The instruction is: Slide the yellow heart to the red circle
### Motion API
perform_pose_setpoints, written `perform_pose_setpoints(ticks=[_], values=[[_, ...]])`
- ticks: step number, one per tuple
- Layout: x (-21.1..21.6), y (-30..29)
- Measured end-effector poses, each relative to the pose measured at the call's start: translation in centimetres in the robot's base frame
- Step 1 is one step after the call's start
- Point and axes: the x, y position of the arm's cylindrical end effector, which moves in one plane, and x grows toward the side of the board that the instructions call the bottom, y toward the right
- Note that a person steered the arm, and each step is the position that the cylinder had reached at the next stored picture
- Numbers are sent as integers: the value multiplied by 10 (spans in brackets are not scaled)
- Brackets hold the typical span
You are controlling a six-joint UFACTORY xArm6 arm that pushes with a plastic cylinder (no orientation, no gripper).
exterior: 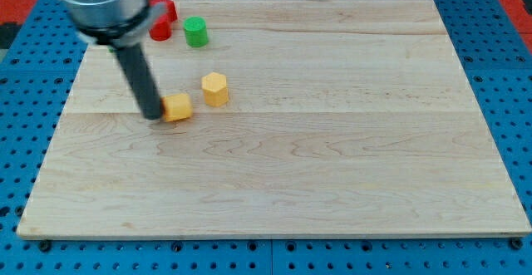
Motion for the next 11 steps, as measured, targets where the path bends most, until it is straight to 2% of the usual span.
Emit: perform_pose_setpoints(ticks=[1,3,4,5,6,9,10,11], values=[[-3,42],[-54,80],[-88,79],[-100,62],[-100,21],[-141,1],[-142,-5],[-82,-2]])
